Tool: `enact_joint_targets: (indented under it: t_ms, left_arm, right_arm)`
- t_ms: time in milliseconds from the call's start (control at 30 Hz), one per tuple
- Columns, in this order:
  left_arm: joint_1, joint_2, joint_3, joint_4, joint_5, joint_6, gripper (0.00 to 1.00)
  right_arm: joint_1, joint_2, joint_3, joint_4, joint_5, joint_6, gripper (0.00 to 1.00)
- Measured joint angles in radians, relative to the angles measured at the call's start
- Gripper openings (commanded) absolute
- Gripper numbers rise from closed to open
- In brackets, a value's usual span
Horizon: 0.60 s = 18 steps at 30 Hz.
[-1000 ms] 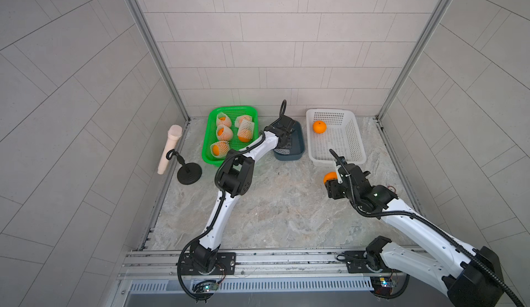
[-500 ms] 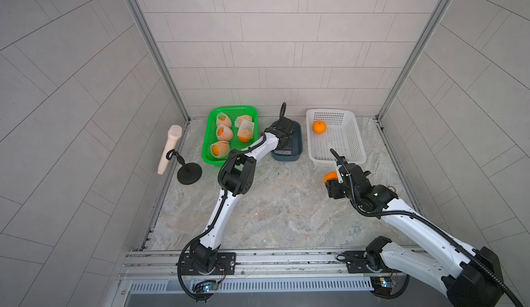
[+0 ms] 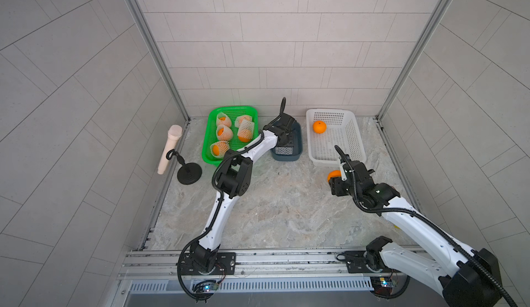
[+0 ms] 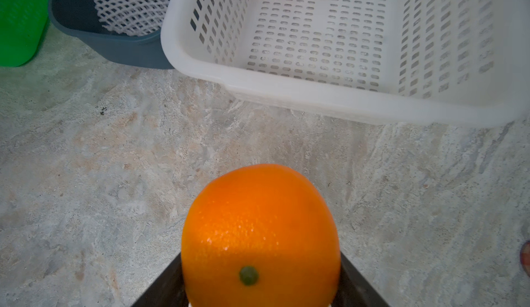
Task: Remove foam nets from oranges
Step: Place the orange in the basket.
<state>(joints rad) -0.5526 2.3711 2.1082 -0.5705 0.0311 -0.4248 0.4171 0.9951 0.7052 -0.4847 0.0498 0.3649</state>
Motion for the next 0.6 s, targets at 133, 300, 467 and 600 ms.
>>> enact_joint_targets:
  t_ms: [133, 300, 467, 600]
  left_arm:
    - [-0.005, -0.083, -0.027, 0.014, -0.007, 0.007, 0.55]
    - [-0.013, -0.164, -0.081, 0.032, -0.014, 0.007, 0.55]
    - [-0.030, -0.267, -0.229, 0.070, -0.045, 0.006, 0.55]
    - [-0.068, -0.383, -0.405, 0.119, -0.068, 0.002, 0.55]
  right_arm:
    - [-0.026, 0.014, 0.032, -0.003, -0.009, -0.013, 0.70]
    - [-0.075, 0.039, 0.105, -0.021, -0.020, -0.033, 0.70]
    - [-0.138, 0.103, 0.217, -0.036, -0.024, -0.061, 0.70]
    - [-0.179, 0.182, 0.304, -0.040, -0.026, -0.082, 0.70]
